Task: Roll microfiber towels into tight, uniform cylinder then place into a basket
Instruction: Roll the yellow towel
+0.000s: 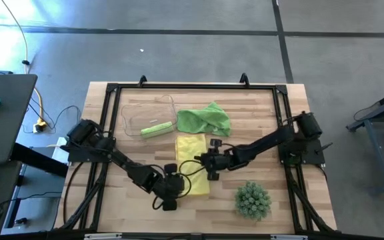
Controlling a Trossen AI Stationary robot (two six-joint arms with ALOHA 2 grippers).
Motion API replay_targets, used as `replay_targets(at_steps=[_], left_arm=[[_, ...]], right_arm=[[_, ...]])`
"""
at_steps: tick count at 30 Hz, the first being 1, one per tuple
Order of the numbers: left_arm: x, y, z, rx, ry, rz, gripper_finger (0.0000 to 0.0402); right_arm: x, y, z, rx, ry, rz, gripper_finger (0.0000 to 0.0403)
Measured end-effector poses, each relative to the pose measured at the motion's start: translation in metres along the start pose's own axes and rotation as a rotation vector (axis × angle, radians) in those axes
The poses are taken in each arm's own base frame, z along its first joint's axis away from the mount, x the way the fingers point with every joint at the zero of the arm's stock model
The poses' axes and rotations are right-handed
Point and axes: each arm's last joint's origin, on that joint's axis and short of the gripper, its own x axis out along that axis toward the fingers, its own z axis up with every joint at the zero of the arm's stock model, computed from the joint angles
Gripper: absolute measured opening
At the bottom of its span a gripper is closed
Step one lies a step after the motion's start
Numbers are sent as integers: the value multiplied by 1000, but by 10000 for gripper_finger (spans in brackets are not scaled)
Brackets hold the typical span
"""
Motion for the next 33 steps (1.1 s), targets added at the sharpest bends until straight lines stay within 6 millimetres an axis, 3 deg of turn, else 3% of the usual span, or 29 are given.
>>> replay_targets(at_steps=[3, 7, 11, 23, 33], left_arm=[[-8, 0, 4, 78, 6, -1, 133], [-10, -8, 1, 214, 17, -55, 133], [-7, -13, -4, 271, 31, -60, 133], [11, -14, -6, 259, 31, -110, 160], [24, -16, -11, 159, 82, -169, 168]], right_arm=[[-20, 6, 2, -38, -17, 105, 125], [-35, 31, -2, -239, -43, 191, 125], [-31, 55, -14, -390, -41, 218, 127], [-23, 86, -22, -387, -81, 320, 190], [-9, 95, -26, -380, -88, 356, 173]])
